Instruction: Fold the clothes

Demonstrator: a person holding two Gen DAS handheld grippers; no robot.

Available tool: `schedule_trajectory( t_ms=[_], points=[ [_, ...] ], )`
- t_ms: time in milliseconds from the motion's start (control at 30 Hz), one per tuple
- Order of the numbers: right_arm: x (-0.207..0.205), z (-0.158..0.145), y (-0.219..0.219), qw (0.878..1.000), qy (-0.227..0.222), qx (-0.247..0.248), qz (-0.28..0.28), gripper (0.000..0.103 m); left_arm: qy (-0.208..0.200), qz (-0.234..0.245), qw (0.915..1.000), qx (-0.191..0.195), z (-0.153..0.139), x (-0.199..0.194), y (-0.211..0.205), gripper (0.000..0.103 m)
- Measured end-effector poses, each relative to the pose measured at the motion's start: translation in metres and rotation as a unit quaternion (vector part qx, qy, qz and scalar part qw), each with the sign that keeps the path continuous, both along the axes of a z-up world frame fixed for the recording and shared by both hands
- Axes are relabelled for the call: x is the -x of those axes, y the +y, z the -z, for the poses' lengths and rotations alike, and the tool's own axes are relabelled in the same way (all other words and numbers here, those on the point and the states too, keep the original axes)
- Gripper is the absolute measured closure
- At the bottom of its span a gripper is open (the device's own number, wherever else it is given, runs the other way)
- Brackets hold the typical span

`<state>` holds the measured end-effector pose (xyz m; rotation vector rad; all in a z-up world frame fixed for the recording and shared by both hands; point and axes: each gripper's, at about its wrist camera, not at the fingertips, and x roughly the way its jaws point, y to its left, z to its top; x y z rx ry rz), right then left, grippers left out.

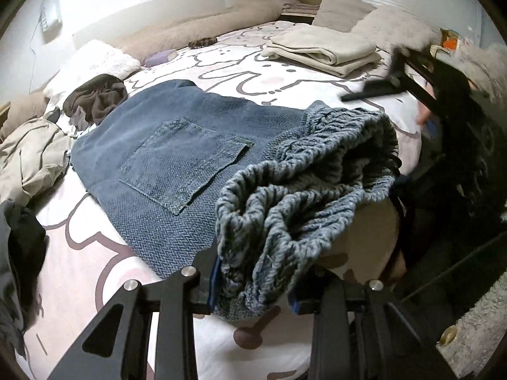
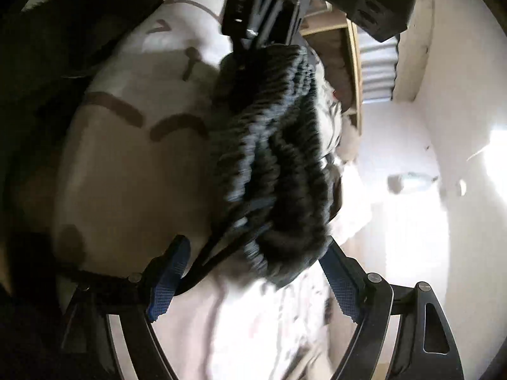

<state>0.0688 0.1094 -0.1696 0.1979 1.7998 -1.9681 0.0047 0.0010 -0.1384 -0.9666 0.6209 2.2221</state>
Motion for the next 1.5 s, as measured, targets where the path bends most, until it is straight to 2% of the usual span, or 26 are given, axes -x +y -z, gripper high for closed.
schedule_trajectory(
  t_ms=[67,167,200,267,333,400,467,500,567,633,733,833,967,1067,1133,1200,1233,1300,1400,1500],
  points=[
    [0.011,-0.001,-0.003,1.0,0.01,-0.008,-0.02,0.021,0.014,0.007,0.9998,0.01,0.002,-0.008,0.002,0.071],
    [0.017,0.0,-0.005,0.998,-0.01,-0.033,-0.062,0.022,0.054,0.029,0.9973,0.041,0.008,-0.023,0.009,0.071],
    [0.019,0.0,-0.006,0.996,-0.021,-0.041,-0.073,0.025,0.075,0.041,0.9945,0.06,0.012,-0.029,0.012,0.069],
    [0.02,-0.001,-0.007,0.993,-0.049,-0.055,-0.091,0.051,0.115,0.065,0.9859,0.102,0.021,-0.04,0.017,0.063],
    [0.024,-0.001,-0.006,0.991,-0.067,-0.062,-0.098,0.057,0.142,0.088,0.9758,0.141,0.033,-0.048,0.021,0.046],
    [0.028,-0.004,-0.006,0.99,-0.088,-0.059,-0.093,0.061,0.152,0.102,0.9697,0.162,0.04,-0.049,0.024,0.041],
    [0.034,-0.02,-0.009,0.989,-0.129,-0.029,-0.059,0.064,0.161,0.117,0.9642,0.175,0.045,-0.047,0.027,0.04],
    [0.037,-0.028,-0.011,0.988,-0.149,-0.014,-0.043,0.065,0.157,0.12,0.9646,0.174,0.044,-0.046,0.028,0.042],
    [0.042,-0.044,-0.014,0.982,-0.19,0.016,-0.009,0.068,0.128,0.115,0.9734,0.151,0.034,-0.039,0.027,0.066],
    [0.048,-0.06,-0.017,0.972,-0.23,0.046,0.024,0.069,0.105,0.106,0.9807,0.127,0.022,-0.035,0.025,0.073],
    [0.055,-0.091,-0.012,0.96,-0.261,0.088,0.041,0.07,0.101,0.073,0.9883,0.088,-0.015,-0.035,0.017,0.075],
    [0.048,-0.134,-0.012,0.953,-0.277,0.119,0.031,0.07,0.112,0.056,0.9903,0.062,-0.059,-0.05,0.015,0.075],
    [0.003,-0.194,0.001,0.947,-0.289,0.139,0.007,0.07,0.131,0.07,0.9882,0.04,-0.113,-0.089,0.019,0.074],
    [-0.045,-0.233,0.025,0.938,-0.32,0.132,0.016,0.07,0.1,0.065,0.9927,0.02,-0.134,-0.112,0.025,0.074],
    [-0.057,-0.249,0.023,0.927,-0.351,0.127,0.025,0.07,0.072,0.059,0.9956,0.005,-0.145,-0.126,0.029,0.073],
    [-0.068,-0.254,0.026,0.912,-0.384,0.136,0.04,0.07,0.045,0.054,0.9975,-0.009,-0.155,-0.14,0.034,0.073],
    [-0.067,-0.253,0.028,0.901,-0.406,0.146,0.054,0.07,0.031,0.051,0.9981,-0.016,-0.161,-0.147,0.036,0.073],
    [-0.065,-0.237,0.03,0.88,-0.444,0.153,0.077,0.07,-0.001,0.038,0.9991,-0.02,-0.151,-0.142,0.037,0.073],
    [-0.042,-0.214,0.023,0.864,-0.473,0.141,0.1,0.07,-0.051,0.012,0.9984,-0.022,-0.13,-0.121,0.036,0.073],
    [0.016,-0.219,0.013,0.855,-0.485,0.143,0.116,0.07,-0.083,-0.014,0.9958,-0.036,-0.14,-0.073,0.025,0.073]
  ],
)
